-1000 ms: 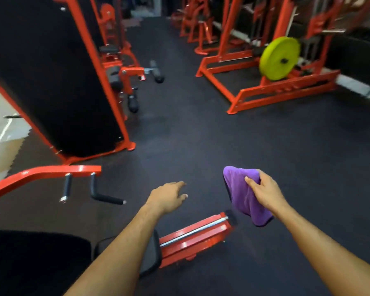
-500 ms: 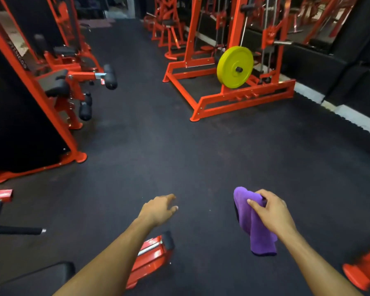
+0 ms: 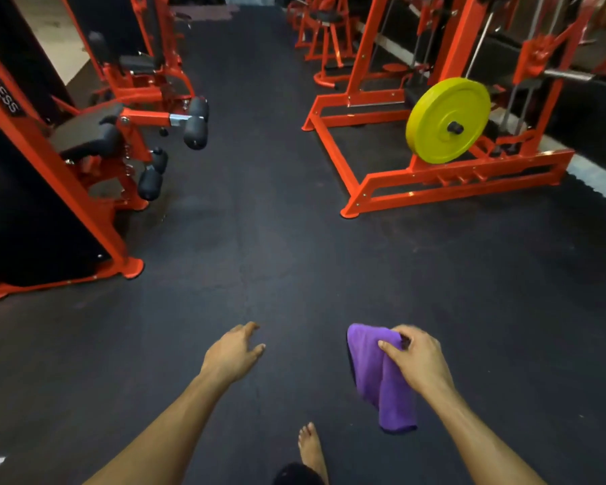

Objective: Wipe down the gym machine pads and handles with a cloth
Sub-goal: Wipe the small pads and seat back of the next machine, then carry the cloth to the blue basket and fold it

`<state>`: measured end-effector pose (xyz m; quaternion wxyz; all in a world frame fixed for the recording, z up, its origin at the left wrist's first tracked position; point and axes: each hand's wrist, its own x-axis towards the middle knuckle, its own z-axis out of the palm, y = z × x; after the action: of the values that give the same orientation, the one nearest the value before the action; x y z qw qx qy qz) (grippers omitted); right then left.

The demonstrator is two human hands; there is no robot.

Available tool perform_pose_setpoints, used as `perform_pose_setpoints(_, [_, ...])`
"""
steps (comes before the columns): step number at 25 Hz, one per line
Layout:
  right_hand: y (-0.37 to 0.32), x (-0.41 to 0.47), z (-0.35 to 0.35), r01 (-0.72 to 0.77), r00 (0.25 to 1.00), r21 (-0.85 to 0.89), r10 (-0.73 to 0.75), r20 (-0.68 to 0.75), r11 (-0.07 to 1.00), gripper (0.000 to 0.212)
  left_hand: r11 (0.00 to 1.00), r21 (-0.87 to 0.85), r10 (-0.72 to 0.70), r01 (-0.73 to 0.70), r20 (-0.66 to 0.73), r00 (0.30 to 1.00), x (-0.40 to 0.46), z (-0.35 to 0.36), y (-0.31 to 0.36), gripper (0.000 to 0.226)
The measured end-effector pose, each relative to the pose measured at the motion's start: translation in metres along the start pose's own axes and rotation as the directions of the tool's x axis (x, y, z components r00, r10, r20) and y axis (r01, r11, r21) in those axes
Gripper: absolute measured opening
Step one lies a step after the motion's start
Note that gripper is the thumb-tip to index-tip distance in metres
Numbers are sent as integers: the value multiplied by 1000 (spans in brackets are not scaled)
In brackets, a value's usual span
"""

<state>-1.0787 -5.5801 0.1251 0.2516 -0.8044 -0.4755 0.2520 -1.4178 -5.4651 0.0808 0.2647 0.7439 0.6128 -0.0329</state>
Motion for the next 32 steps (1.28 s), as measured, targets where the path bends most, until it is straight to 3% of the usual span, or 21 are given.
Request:
perform_pose_setpoints(4, [-70, 183, -13, 64, 998, -1, -64, 21, 998, 6, 1000, 2, -5, 5, -45, 999, 146, -87, 28, 55])
perform_pose_setpoints(10, [-139, 492, -8, 158, 987, 22, -157, -30, 987, 9, 981, -189, 22, -51, -153, 988, 422, -191, 63, 62])
perform_pose_setpoints(16, [-212, 794, -4, 174, 983, -4, -173, 56, 985, 10, 979, -196, -76, 58, -87, 993, 682, -280, 83, 68])
perform_pose_setpoints(22, [-346, 1103, 22, 309, 946, -54, -301, 117, 950, 13, 965, -243, -149, 96, -209, 967, 927, -396, 60, 66])
perform_pose_setpoints(29, [-485, 1424, 55, 278, 947, -72, -261, 186, 958, 20, 936, -308, -230, 172, -165, 959, 1244, -544, 29, 66])
perform_pose_setpoints(32, [-528, 1547, 59, 231, 967, -52, -224, 120, 971, 21, 959, -249, -177, 136, -149, 973, 1386, -611, 35, 67])
